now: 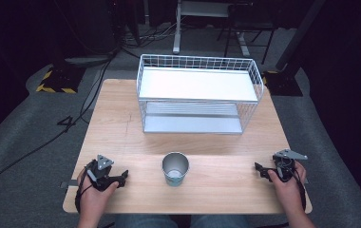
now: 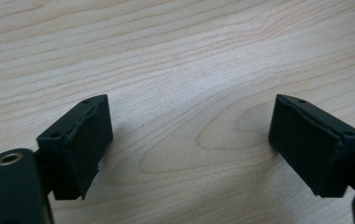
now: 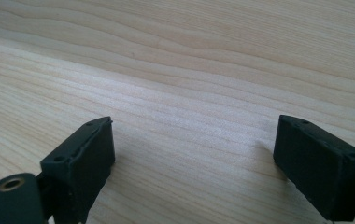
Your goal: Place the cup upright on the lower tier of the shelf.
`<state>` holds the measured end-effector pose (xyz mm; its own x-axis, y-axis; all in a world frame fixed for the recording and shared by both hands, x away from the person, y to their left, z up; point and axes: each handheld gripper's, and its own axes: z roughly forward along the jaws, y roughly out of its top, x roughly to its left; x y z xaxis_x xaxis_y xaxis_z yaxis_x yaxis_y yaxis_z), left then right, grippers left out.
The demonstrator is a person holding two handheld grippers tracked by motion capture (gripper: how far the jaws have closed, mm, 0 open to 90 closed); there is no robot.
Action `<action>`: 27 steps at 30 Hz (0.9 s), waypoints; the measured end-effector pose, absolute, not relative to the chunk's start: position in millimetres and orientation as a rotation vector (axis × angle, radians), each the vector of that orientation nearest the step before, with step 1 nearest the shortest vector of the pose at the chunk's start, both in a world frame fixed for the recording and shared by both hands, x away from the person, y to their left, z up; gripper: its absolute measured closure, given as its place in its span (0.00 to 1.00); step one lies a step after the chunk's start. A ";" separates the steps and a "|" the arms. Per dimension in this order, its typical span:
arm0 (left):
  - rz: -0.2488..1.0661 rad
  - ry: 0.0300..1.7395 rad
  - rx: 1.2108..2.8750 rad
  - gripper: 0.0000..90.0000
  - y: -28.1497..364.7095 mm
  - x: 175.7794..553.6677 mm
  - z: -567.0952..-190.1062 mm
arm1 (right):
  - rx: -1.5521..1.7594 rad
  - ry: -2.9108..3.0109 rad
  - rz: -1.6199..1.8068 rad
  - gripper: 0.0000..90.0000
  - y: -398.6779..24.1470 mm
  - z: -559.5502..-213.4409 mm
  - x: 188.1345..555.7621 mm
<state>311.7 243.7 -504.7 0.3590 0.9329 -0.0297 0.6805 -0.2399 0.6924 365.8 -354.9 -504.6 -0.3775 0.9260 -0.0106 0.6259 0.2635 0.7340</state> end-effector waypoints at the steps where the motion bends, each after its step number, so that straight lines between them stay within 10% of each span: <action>1: 0.525 1.391 2.007 0.17 243.6 311.1 -504.5 | 1.403 2.098 0.908 0.14 -354.9 -504.6 365.8; 27: 0.551 1.233 1.939 0.18 204.8 268.2 -475.3 | 1.405 2.098 0.910 0.14 -354.9 -504.6 365.8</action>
